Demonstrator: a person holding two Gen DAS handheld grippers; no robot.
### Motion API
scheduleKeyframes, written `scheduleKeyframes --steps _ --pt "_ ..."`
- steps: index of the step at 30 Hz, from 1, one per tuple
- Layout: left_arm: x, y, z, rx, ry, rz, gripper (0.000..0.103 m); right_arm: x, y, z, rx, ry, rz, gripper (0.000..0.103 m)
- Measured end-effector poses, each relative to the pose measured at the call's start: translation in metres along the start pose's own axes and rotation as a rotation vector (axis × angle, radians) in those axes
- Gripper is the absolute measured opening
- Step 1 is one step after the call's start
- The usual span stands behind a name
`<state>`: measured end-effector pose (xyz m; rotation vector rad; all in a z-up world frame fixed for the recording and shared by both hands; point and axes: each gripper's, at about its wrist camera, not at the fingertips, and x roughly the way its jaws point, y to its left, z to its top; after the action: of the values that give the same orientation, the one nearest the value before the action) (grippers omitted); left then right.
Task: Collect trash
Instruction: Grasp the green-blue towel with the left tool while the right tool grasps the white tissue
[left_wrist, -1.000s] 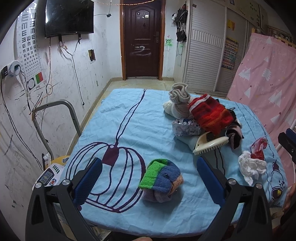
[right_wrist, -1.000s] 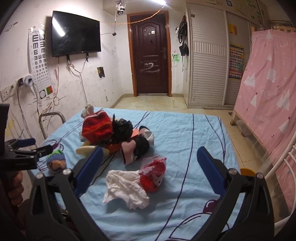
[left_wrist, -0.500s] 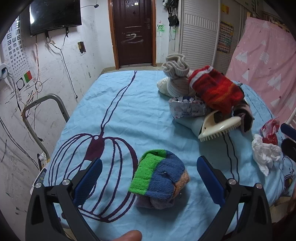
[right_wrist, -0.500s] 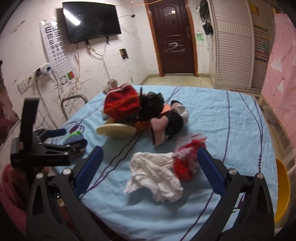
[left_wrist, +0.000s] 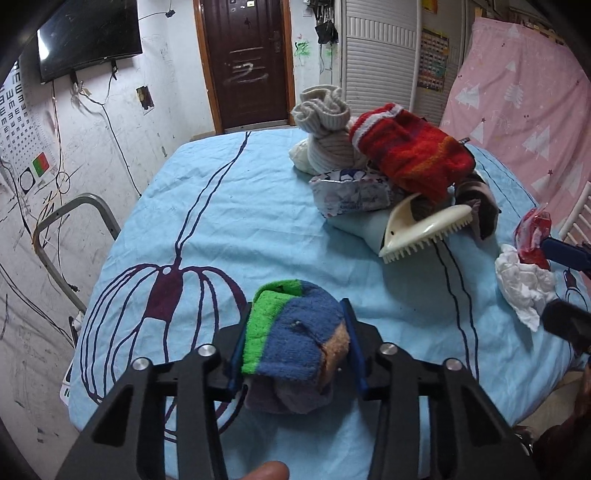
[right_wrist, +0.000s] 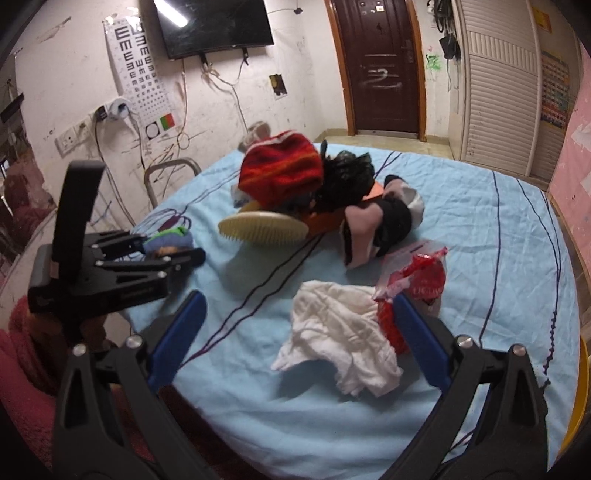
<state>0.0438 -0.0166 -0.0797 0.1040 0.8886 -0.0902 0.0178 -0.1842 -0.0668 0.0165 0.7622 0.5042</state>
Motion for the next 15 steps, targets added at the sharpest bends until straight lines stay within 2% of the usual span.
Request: scheduleKeyframes --steps 1,3,5,8,11,13,15 --pt "-0.001 0.0 0.0 0.002 0.0 -0.001 0.03 0.002 0.001 -0.001 -0.01 0.01 -0.002 0.089" --pt "-0.001 -0.001 0.0 0.003 0.001 -0.003 0.029 0.007 0.002 -0.003 -0.02 0.032 -0.007 0.07" --pt "-0.002 -0.001 0.0 0.0 0.003 -0.005 0.028 0.014 0.003 -0.005 -0.047 0.058 -0.04 0.059" --pt "-0.002 0.0 0.001 -0.001 0.005 -0.005 0.028 0.02 0.0 -0.009 -0.063 0.068 -0.084 0.051" --pt "-0.002 0.001 0.001 -0.006 0.009 -0.009 0.028 0.02 -0.003 -0.009 -0.066 0.056 -0.119 0.034" --pt "-0.002 0.002 0.002 -0.009 0.014 -0.016 0.028 0.018 -0.013 -0.006 -0.013 0.045 -0.075 0.028" --pt "-0.003 0.002 0.003 -0.01 0.015 -0.02 0.028 0.012 -0.024 -0.004 0.055 0.025 0.012 0.023"
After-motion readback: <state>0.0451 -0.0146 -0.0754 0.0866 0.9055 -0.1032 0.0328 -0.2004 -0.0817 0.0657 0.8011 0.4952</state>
